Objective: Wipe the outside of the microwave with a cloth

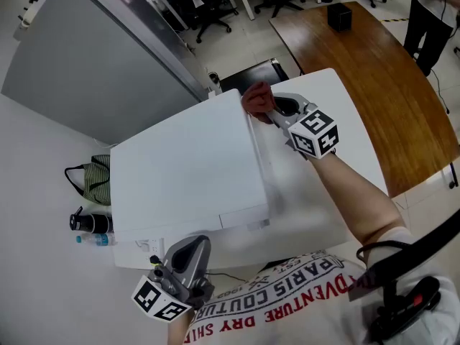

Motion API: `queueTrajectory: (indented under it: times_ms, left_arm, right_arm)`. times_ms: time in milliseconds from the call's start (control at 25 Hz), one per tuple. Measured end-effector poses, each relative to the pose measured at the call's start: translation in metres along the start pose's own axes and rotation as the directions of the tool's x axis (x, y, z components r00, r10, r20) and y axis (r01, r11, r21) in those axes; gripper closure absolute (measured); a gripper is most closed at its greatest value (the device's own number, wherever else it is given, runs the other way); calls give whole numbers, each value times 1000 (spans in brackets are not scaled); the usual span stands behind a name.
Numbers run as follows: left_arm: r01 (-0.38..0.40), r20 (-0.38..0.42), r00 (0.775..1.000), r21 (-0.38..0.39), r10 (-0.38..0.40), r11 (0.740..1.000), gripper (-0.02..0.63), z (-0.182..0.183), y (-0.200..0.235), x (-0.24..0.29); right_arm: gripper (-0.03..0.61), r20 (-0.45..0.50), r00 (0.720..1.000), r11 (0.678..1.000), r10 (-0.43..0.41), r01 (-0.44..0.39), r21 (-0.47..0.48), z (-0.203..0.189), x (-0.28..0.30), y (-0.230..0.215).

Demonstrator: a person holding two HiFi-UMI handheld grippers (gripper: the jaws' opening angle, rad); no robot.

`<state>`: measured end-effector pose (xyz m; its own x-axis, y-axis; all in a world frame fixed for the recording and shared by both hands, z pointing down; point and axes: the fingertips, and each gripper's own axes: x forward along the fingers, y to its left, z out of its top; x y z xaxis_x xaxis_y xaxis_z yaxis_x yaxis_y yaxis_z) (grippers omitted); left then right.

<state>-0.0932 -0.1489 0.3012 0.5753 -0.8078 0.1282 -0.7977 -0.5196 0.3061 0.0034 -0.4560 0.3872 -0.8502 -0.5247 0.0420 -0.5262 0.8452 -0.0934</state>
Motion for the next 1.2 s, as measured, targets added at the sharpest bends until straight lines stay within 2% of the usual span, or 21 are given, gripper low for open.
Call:
queueTrajectory:
  times_ms: [120,280,520,680,920,1200]
  left_arm:
    - [33,1,999,5,-33,999,607,-4,-13,9]
    - [118,-11,993,5,-118,993,607,-17,-43,30]
    - [215,-49,976,13,-214,977,607,-41,-89,63]
    - [273,-78,959,2,-272,962,607,-55,-120,80]
    - [310,-104,946,8,-308,951,607,-62,-141,91]
    - [237,-109,966,11,-234,971,607,-58,-116,74]
  right_arm:
    - [534,-1,1000,1000,-2,2,-5,-2,-36,4]
    - [534,-19,1000,999,14,-13,37,-26,-99,28]
    - [534,-78,991,992,107,-102,72,-68,-186,92]
    - [534,-117,979,981,168,-155,113,-101,-219,134]
    - [534,-133,959,963,250,-232,137,-121,-219,174]
    - [534,-170,953,965,252,-235,115,-136,-169,177]
